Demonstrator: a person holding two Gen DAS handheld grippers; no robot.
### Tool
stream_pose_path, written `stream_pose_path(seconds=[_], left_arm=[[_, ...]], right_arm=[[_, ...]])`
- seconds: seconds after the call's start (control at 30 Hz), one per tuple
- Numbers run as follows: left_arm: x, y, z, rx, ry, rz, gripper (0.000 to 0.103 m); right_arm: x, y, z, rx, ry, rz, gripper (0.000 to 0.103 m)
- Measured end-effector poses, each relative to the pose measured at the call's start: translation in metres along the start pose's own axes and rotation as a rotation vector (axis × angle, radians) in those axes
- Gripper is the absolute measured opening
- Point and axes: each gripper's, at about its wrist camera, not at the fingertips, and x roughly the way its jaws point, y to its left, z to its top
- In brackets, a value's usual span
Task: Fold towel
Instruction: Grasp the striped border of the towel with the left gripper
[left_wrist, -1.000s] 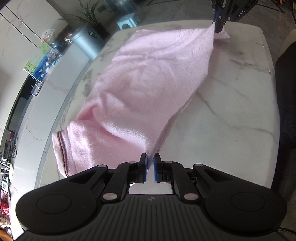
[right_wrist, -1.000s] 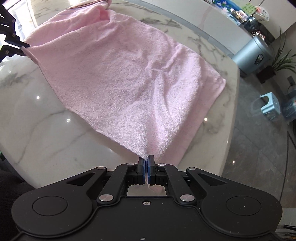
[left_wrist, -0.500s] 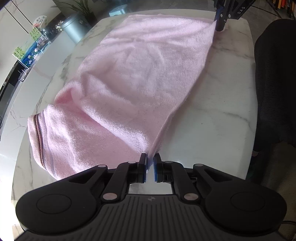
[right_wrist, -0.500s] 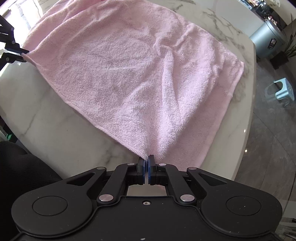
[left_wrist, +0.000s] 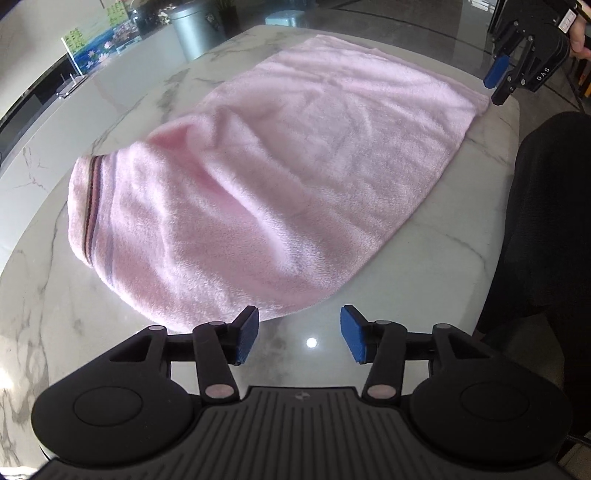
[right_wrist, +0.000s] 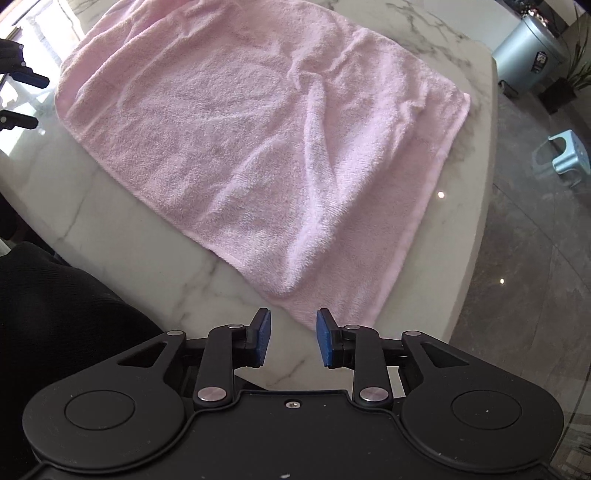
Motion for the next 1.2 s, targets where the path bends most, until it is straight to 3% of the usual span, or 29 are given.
stream_pose_path(seconds=[0.13,0.4,0.53,0.73,1.2], left_arm=[[-0.011,0.037,0.004,-0.074,-0.015,0.043,0.048],[-0.014,0.104,0.025,-0.193,-0.018,0.129,0.054],[-0.005,0.138,0.031,-0.308,-0.019,0.114,0.062],[0.024,0.184,0.048,-0.386,-0.001,0.125,0.064],[0.069,0.233,0.073,-0.465,0.015,0.063,0.063]], right_arm=[[0.003,-0.01,0.011,0.037,-0.015,-0.026,0.026],[0.015,-0.018,0.04,0.065,-0.026,0.035,0.026],[0.023,-0.018,0.053,0.075,-0.028,0.058,0.026],[0.035,-0.016,0.071,0.079,-0.021,0.087,0.026],[0.055,-0.012,0.081,0.025,0.02,0.093,0.026]])
